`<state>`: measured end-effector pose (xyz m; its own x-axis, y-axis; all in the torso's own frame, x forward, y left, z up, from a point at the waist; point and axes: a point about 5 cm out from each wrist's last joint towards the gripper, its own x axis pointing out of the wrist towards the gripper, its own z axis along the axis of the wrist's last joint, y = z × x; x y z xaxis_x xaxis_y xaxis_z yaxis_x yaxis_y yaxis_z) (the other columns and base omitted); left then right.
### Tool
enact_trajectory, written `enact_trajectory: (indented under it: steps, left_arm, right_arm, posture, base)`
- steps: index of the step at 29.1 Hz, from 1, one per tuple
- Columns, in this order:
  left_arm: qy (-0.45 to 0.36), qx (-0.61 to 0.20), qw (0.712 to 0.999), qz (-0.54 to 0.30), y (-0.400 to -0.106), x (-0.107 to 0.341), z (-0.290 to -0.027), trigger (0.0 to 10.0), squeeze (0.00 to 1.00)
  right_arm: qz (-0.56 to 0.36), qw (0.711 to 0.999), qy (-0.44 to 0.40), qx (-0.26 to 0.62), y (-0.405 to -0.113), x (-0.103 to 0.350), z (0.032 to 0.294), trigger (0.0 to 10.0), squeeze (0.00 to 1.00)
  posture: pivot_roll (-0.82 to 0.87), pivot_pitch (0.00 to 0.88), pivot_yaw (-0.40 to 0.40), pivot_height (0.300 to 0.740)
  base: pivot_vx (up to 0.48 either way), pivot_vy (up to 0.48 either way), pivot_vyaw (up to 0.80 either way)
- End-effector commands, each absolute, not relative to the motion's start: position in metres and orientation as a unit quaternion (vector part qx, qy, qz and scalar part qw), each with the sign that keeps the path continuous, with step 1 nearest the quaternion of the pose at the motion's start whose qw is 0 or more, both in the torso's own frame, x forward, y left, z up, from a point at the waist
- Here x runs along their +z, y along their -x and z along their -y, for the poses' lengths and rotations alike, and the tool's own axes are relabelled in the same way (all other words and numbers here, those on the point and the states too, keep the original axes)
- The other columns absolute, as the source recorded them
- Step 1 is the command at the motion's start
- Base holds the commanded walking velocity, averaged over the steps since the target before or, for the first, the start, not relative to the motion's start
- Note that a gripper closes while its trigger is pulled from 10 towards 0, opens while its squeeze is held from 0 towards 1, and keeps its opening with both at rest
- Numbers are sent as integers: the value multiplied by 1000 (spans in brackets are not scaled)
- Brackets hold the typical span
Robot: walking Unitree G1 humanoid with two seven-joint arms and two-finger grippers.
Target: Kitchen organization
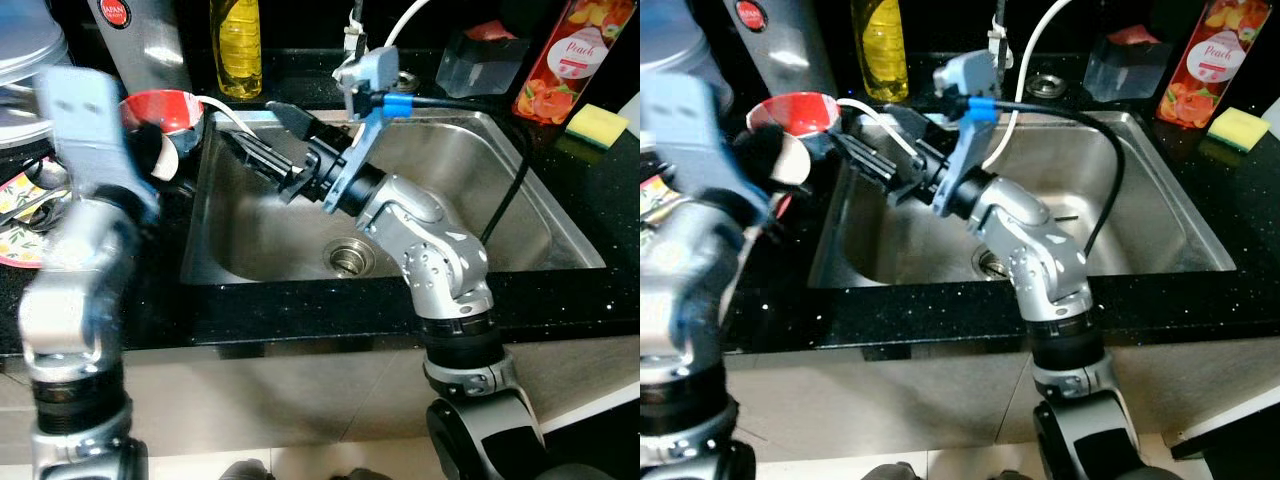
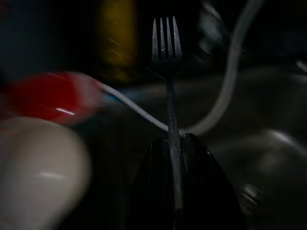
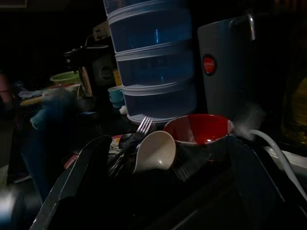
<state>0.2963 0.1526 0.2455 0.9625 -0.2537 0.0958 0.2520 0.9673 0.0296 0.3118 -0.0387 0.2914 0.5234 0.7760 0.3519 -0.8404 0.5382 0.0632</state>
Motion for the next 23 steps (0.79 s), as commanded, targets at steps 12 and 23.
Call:
enact_trajectory:
  steps: [12,23]
  left_arm:
    - [-1,-84,994,68,-297,241,-161,10000,0]
    - [-36,104,992,68,-299,250,-222,10000,0]
  right_arm:
    - [137,869,-112,461,-312,289,41,10000,0]
    - [132,869,-113,464,-314,286,39,10000,0]
  posture:
    - [163,0,-1,740]
    - [189,0,-12,740]
  base:
    - [0,0,0]
    - [0,0,0]
